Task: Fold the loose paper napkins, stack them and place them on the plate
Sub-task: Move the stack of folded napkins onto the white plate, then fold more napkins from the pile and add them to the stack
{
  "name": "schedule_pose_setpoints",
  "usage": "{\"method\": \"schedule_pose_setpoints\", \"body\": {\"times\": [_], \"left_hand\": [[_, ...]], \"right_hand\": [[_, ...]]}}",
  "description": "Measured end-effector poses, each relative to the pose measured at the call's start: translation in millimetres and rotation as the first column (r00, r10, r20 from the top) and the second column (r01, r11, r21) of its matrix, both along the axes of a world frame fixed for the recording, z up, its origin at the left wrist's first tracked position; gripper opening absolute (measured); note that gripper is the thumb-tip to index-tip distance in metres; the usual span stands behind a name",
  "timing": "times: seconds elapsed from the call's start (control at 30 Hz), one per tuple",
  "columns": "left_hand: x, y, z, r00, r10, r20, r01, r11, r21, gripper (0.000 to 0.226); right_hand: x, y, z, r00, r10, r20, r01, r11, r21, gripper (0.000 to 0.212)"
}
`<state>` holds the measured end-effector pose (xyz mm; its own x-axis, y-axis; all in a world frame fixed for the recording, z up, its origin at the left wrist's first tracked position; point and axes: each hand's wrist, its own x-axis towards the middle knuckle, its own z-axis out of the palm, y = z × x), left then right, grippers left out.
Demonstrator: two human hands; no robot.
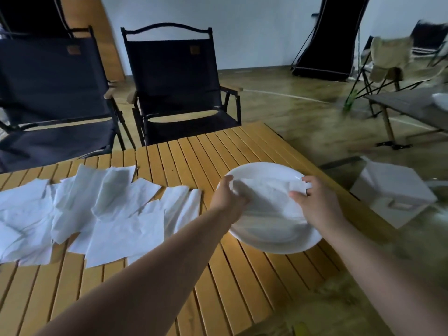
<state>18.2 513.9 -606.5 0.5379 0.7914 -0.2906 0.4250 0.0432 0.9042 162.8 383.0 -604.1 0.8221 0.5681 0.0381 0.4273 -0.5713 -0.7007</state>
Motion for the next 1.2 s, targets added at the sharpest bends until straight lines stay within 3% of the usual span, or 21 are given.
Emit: {"method": "schedule_pose_setpoints", "body": {"times": [0.13,0.2,0.27,0.33,0.4,0.47,0.6,0.8,0.9,0.97,1.07,1.2], "left_hand": [[6,-5,-8,0.996,-0.061,-0.065,0.072,0.980,0.187,0.069],[5,-9,-12,0.990,-0.077,-0.115,0.113,0.931,0.348,0.069],[4,-10,-17,0.966,-0.096,-0.239,0.218,0.798,0.562,0.069],[5,-12,-22,0.916,-0.130,-0.379,0.371,0.634,0.679,0.064],[8,-15,-27,0.848,-0.172,-0.501,0.508,0.533,0.677,0.058],[10,-20,-32,0.787,-0.198,-0.584,0.593,0.501,0.630,0.057],[11,-20,-36,0.720,-0.203,-0.663,0.658,0.504,0.560,0.061],[11,-19,-29,0.708,-0.220,-0.671,0.662,0.537,0.523,0.064],[-5,-8,-27,0.784,-0.201,-0.587,0.591,0.531,0.607,0.063],[-28,6,-25,0.816,-0.142,-0.560,0.542,0.522,0.658,0.062],[-80,32,-21,0.817,-0.075,-0.571,0.496,0.597,0.631,0.062],[-172,63,-21,0.759,0.047,-0.649,0.425,0.720,0.549,0.065]], "right_hand": [[4,2,-10,0.998,0.038,0.057,-0.033,0.996,-0.085,0.051],[5,1,-13,0.984,0.071,0.166,-0.044,0.987,-0.157,0.051],[7,-2,-17,0.933,0.120,0.341,-0.035,0.969,-0.245,0.051],[6,-3,-18,0.870,0.205,0.448,-0.065,0.949,-0.308,0.052],[2,-2,-19,0.838,0.330,0.434,-0.155,0.907,-0.391,0.055],[-2,0,-22,0.825,0.441,0.354,-0.227,0.832,-0.506,0.060],[-5,1,-29,0.822,0.512,0.250,-0.245,0.714,-0.656,0.062],[-6,7,-25,0.843,0.491,0.219,-0.208,0.673,-0.710,0.062],[-21,20,-9,0.883,0.407,0.233,-0.171,0.741,-0.649,0.067],[-43,32,3,0.863,0.416,0.286,-0.194,0.796,-0.573,0.068],[-87,52,15,0.791,0.516,0.330,-0.346,0.821,-0.454,0.066],[-146,81,13,0.741,0.608,0.285,-0.472,0.773,-0.425,0.068]]}}
